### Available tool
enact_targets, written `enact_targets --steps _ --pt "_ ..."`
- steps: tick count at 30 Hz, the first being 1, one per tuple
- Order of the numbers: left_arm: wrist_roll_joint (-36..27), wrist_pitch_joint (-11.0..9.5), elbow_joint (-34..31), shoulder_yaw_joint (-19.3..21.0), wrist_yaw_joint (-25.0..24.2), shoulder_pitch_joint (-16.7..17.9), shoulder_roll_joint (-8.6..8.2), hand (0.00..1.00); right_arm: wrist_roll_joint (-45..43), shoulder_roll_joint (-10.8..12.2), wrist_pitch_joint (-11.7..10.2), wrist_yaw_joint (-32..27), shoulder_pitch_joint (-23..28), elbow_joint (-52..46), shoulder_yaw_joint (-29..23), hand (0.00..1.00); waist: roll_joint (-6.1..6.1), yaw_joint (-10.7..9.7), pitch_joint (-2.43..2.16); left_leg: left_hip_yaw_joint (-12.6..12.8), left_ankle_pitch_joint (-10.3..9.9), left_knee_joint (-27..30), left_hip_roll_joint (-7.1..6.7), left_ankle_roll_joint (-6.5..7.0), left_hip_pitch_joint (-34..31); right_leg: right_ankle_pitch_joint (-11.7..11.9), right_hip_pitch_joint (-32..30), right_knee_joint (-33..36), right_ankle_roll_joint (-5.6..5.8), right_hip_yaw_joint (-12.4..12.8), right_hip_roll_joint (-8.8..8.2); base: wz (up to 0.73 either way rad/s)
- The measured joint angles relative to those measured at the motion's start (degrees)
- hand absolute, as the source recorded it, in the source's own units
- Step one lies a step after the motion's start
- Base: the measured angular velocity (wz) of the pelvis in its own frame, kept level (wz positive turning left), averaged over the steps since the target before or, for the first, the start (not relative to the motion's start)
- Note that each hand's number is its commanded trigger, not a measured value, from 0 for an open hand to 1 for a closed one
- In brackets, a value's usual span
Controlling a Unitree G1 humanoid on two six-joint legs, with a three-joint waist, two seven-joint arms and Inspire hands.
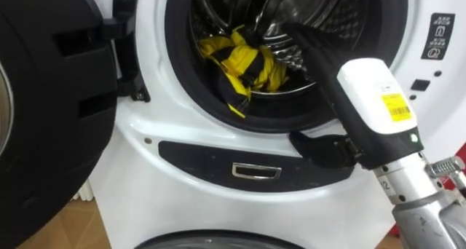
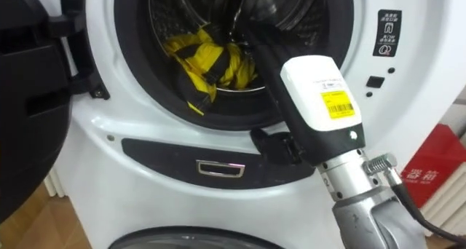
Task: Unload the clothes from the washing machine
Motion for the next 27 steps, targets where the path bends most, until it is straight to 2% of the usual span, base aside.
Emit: enact_targets --steps 3,7,9,13,17,22,24,25,27 --pt "0.0 0.0 -0.5 0.0 0.1 0.0 0.03 0.0 1.2 0.0 0.7 1.3 -0.3 -0.7 0.0 0.0 0.0 -0.2 0.0 0.3 0.1 0.0 0.18 0.18 -0.1 0.0 0.0 -0.1 0.02 -0.3 -0.06 0.01" --pt "0.1 -0.1 -0.4 0.0 0.2 -0.1 0.49 0.0 4.8 -0.1 3.0 4.3 -0.3 -3.6 -0.2 0.0 -0.02 -0.4 -0.1 1.2 0.4 -0.3 0.61 -0.09 -0.1 0.0 0.1 -0.5 0.24 -0.3 0.06 -0.02" --pt "0.1 -0.1 -0.4 0.0 0.2 0.1 0.82 0.0 4.9 -0.1 3.6 5.4 -0.3 -4.8 -0.2 0.0 0.04 -0.6 -0.1 1.3 0.4 -0.3 0.75 -0.11 -0.1 0.3 0.2 -0.9 0.7 -0.3 0.21 -0.07" --pt "0.1 -0.1 -0.1 0.1 0.1 0.0 1.01 0.0 4.9 -0.1 4.7 9.0 -0.3 -8.1 -0.3 0.0 0.4 -0.8 -0.14 1.4 0.4 -0.7 0.69 -0.31 -0.1 0.3 0.1 -1.1 0.75 -0.2 0.25 0.0" --pt "0.1 -0.2 0.1 0.1 -0.5 0.2 0.98 0.0 5.2 -0.1 4.7 12.9 -0.3 -11.1 -1.3 0.0 1.22 -0.8 -0.29 1.4 0.6 -1.7 0.72 -0.59 0.2 0.3 0.2 -1.7 0.78 -0.1 0.35 0.0" --pt "0.2 -0.6 0.1 0.1 -1.9 0.3 0.97 0.0 7.8 0.1 4.6 14.6 -0.2 -12.6 -1.6 0.0 1.5 -0.8 -0.42 1.5 0.8 -2.9 0.79 -0.72 1.5 -0.6 1.0 -1.7 0.77 -0.3 0.36 0.01" --pt "0.2 -0.9 0.1 0.0 -2.2 0.0 0.83 0.0 10.0 1.1 4.6 14.2 -0.4 -13.1 -1.7 0.0 1.4 -0.8 -0.46 1.5 0.8 -3.0 0.83 -0.74 1.7 -1.0 1.3 -1.8 0.82 -0.6 0.32 0.15" --pt "0.2 -1.4 0.0 0.0 -2.2 0.0 0.72 0.0 11.9 2.4 4.4 14.1 -1.1 -13.8 -1.7 0.0 1.25 -0.7 -0.44 1.5 0.8 -3.1 0.83 -0.75 1.7 -1.2 1.5 -1.9 0.85 -1.0 0.23 0.24" --pt "0.2 -1.8 -0.2 -0.1 -2.2 0.0 0.69 0.0 14.9 3.3 3.6 14.0 -2.4 -15.0 -1.7 0.0 1.01 -0.6 -0.46 1.6 0.8 -3.1 0.83 -0.74 1.9 -1.6 2.2 -2.2 1.31 -1.7 0.08 0.24"
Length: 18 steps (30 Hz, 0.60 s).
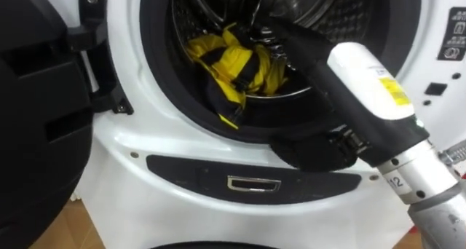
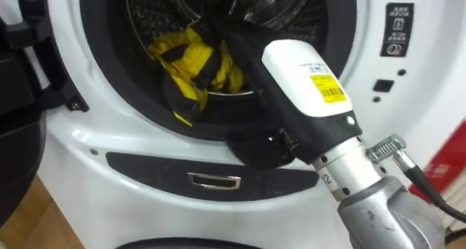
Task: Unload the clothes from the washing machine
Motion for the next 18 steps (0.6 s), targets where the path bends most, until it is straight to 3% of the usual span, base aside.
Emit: enact_targets --steps 2,5,8,10,18 --pt "0.0 0.0 0.0 0.0 0.0 0.4 0.02 0.0 3.9 0.1 -1.6 -0.1 -1.9 -0.3 0.0 0.0 -0.48 0.3 -0.13 0.3 0.0 -0.8 0.01 0.05 1.2 -0.3 1.7 -1.1 0.34 -0.5 -0.02 0.18" --pt "-0.1 0.0 0.2 0.0 -0.4 0.5 -0.04 0.0 7.2 0.1 -1.6 -0.1 -2.3 -0.3 0.0 0.0 -0.96 0.4 0.08 0.4 -0.3 -1.6 0.0 0.37 2.3 -0.3 3.3 -2.6 0.34 -0.8 0.08 0.13" --pt "-0.1 0.0 0.2 0.0 -1.1 0.2 0.17 0.0 10.5 0.1 -2.5 0.5 -2.3 -0.4 0.0 0.0 -0.68 0.2 0.23 0.3 -0.7 -1.9 -0.14 0.63 2.3 -0.1 3.5 -2.7 -0.04 -0.6 0.07 0.03" --pt "-0.1 0.0 0.2 0.0 -1.2 0.0 0.14 0.0 12.1 0.0 -2.9 0.8 -2.3 -0.4 0.0 0.0 -0.55 0.2 0.32 0.3 -0.7 -2.4 -0.29 0.72 2.5 0.3 3.7 -2.8 -1.2 0.1 0.06 0.07" --pt "0.0 -0.2 0.2 -1.1 -1.4 -0.3 0.22 0.0 19.0 -0.5 -4.0 1.9 -2.4 -0.2 0.6 0.0 0.56 0.3 0.82 1.9 -0.8 -3.6 -0.19 0.81 3.6 -0.1 4.8 -3.8 -1.11 0.0 0.07 0.02"
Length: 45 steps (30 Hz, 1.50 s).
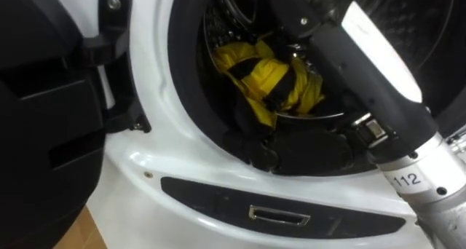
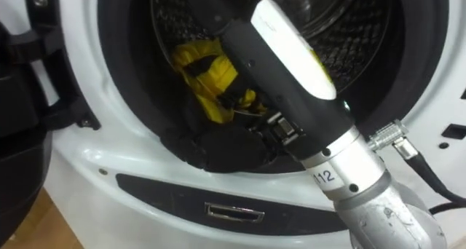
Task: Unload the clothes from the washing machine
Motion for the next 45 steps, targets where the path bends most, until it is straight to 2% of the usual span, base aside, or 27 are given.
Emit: enact_targets --steps 3,6,7,8,10,14,15,17,20,24,28,31,34,36,38,41,45 --pt "0.0 0.0 0.0 0.0 0.0 0.1 0.16 0.0 0.2 -0.1 0.0 0.1 -0.2 0.0 0.0 0.0 0.07 -0.1 -0.02 0.0 0.0 0.2 0.02 0.0 0.0 -0.2 0.0 0.0 -0.07 -0.1 -0.01 0.03" --pt "0.0 0.0 0.1 0.1 -0.2 -0.1 0.11 0.0 -0.4 -0.5 0.0 0.1 -0.2 0.0 0.0 0.0 -0.2 -0.1 -0.34 0.0 0.0 0.2 0.03 0.0 0.1 -0.2 0.1 0.0 -0.08 -0.2 -0.01 0.0" --pt "0.0 0.0 0.1 0.2 -0.3 0.0 0.09 0.0 -0.6 -0.7 0.0 0.1 -0.2 0.0 0.0 0.0 -0.05 -0.1 -0.3 0.0 0.0 0.2 0.04 0.0 0.2 -0.2 0.2 0.0 -0.09 -0.2 0.0 0.0" --pt "0.3 0.0 0.1 0.4 -0.4 0.2 0.06 0.0 -2.0 -0.7 0.0 0.0 -0.2 0.0 0.0 0.0 -0.29 0.0 -0.49 0.1 0.0 0.1 0.04 0.0 0.4 -0.2 0.3 0.0 -0.09 -0.1 0.0 0.0" --pt "2.0 0.0 0.1 1.3 -0.5 0.6 -0.21 0.0 -5.8 -0.6 0.0 0.0 -0.2 0.0 -0.1 0.0 -0.34 -0.2 -0.51 0.1 0.0 -0.1 0.06 0.0 1.0 -0.3 0.9 -0.1 -0.08 -0.3 -0.02 0.02" --pt "2.1 0.0 0.0 1.9 -0.3 0.8 -0.23 0.0 -15.4 -0.6 -0.5 -1.1 -0.2 0.0 -1.4 0.0 -1.09 -1.2 -1.04 0.3 0.0 0.0 0.04 0.0 1.0 -0.3 1.4 -0.6 0.0 -0.5 -0.04 0.07" --pt "2.1 0.0 0.0 2.1 -0.1 0.7 -0.24 0.0 -18.9 -1.1 -0.7 -2.0 -0.2 0.0 -1.4 0.0 -1.38 -1.4 -1.03 0.4 0.0 0.0 0.05 0.0 1.1 -0.3 1.5 -0.6 0.0 -0.5 -0.03 0.0" --pt "2.1 0.0 0.4 2.4 0.2 0.8 -0.18 0.0 -24.9 -1.7 -0.5 -3.3 -0.1 0.8 -1.4 0.0 -1.92 -1.7 -0.66 0.5 0.0 -0.1 0.05 0.01 1.6 -0.3 2.1 -0.8 0.05 -0.4 0.02 0.0" --pt "2.1 0.5 0.5 2.5 0.2 0.8 -0.29 0.0 -29.8 -1.7 0.6 -3.8 0.8 0.8 -1.7 0.0 -2.02 -1.8 -0.59 0.5 0.0 -0.4 0.0 0.05 1.5 -0.3 2.1 -0.9 0.18 -0.5 -0.04 0.0" --pt "2.1 0.8 0.5 2.9 0.4 0.9 -0.35 0.0 -35.8 -1.8 0.8 -5.0 1.0 2.8 -3.7 0.0 -2.02 -2.1 -0.59 0.5 0.0 -0.7 -0.08 0.06 1.6 -0.4 2.3 -0.9 0.25 -1.2 -0.23 0.08" --pt "2.1 1.0 -0.1 3.7 -0.1 0.9 -0.97 0.0 -40.7 -1.8 3.3 -5.1 1.0 6.1 -5.0 0.0 -1.97 -1.8 -0.52 0.5 0.0 -0.8 -0.27 0.1 1.5 -0.6 2.4 -0.9 0.45 -1.9 -0.51 0.08" --pt "2.4 1.8 -0.5 4.2 -1.1 0.6 -1.22 0.0 -41.0 -2.3 3.9 -5.1 0.8 6.4 -5.1 0.0 -2.13 -1.5 -0.48 0.4 0.0 -0.6 -0.46 0.14 1.6 -0.7 2.4 -0.9 0.59 -2.0 -0.69 0.0" --pt "2.4 2.5 -0.6 4.3 -1.6 0.2 -1.05 0.0 -40.4 -3.4 4.0 -5.0 0.0 8.6 -4.9 0.0 -2.69 -1.5 -0.2 0.3 0.1 -0.5 -0.63 0.2 2.0 -0.7 2.9 -0.9 0.69 -2.0 -0.86 0.0" --pt "2.4 3.0 -0.7 4.1 -1.8 -0.1 -0.71 0.0 -40.1 -3.5 4.6 -4.9 -0.9 10.5 -4.9 0.0 -3.34 -1.5 0.18 0.2 0.1 -0.5 -0.74 0.23 2.0 -0.7 3.0 -0.8 0.79 -2.0 -0.93 0.04" --pt "2.5 3.3 -1.3 4.0 -2.3 -0.5 -0.36 0.0 -40.5 -3.6 6.0 -4.5 -2.0 12.9 -4.5 0.0 -3.91 -1.5 0.2 -0.2 0.0 -0.4 -0.81 0.47 1.8 -0.7 2.9 -0.7 1.01 -2.1 -0.92 0.05" --pt "2.5 3.4 -1.7 4.0 -2.3 -0.4 -0.18 0.0 -40.7 -3.7 8.1 -3.3 -3.5 14.5 -4.1 0.0 -3.99 -1.1 0.18 -0.2 0.1 -0.1 -0.96 0.67 1.6 -0.5 2.8 -0.7 1.42 -2.1 -0.99 0.01" --pt "2.4 4.6 -1.9 3.6 -2.4 0.1 -0.1 0.0 -38.5 -4.1 10.0 -1.9 -5.4 16.1 -4.1 0.0 -3.99 -0.4 0.12 -0.9 0.1 0.2 -1.13 0.73 1.2 -0.2 2.9 -0.7 1.16 -2.9 -1.23 0.1"
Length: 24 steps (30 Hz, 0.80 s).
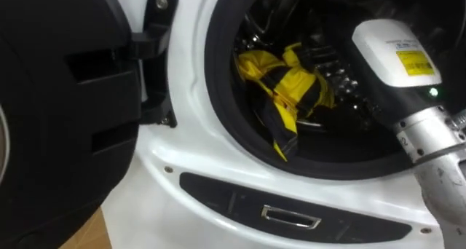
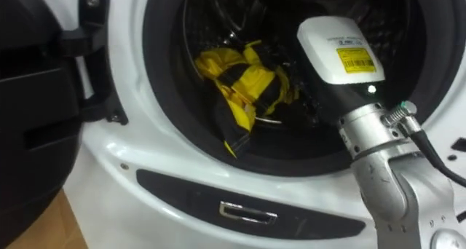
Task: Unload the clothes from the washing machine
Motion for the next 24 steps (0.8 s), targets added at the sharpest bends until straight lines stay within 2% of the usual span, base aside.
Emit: enact_targets --steps 3,5,7,13,24 --pt "0.0 0.8 -0.9 -0.2 -0.3 0.7 0.07 0.0 4.3 -0.3 0.8 2.6 -0.9 0.1 0.1 0.0 0.13 -0.1 -0.12 -0.1 0.0 0.1 0.03 0.07 -0.1 0.0 0.2 0.0 -0.07 -0.4 -0.05 0.05" --pt "0.1 0.8 -1.5 -0.1 -0.3 0.3 0.1 0.0 7.9 -2.1 1.6 4.8 -1.7 0.9 0.9 0.0 0.13 0.2 -0.12 -0.1 0.1 0.1 0.06 0.01 0.0 0.1 0.2 0.0 -0.16 -0.2 0.06 0.0" --pt "0.1 0.8 -1.6 -0.1 -0.3 0.1 0.13 0.0 9.7 -2.7 2.0 6.2 -2.5 1.9 1.4 0.0 0.09 0.4 -0.14 -0.1 0.2 0.0 0.06 -0.05 0.2 0.2 0.2 0.0 -0.2 -0.1 0.07 -0.02" --pt "0.1 1.0 -3.6 -0.2 -0.6 0.0 0.65 0.0 11.7 -3.3 2.7 9.3 -3.2 4.3 1.3 0.0 -0.39 1.7 -0.21 0.0 0.3 0.1 0.16 -0.18 0.4 0.3 0.3 0.1 -0.23 0.1 0.19 -0.03" --pt "5.5 1.9 -6.4 -0.2 -3.2 0.2 1.05 0.0 14.6 -4.6 3.9 14.6 -5.1 8.8 1.0 0.0 -0.86 2.0 -0.07 -1.6 0.4 1.8 -0.08 -0.31 -0.6 0.1 0.7 0.0 0.22 -1.8 -0.1 0.08"
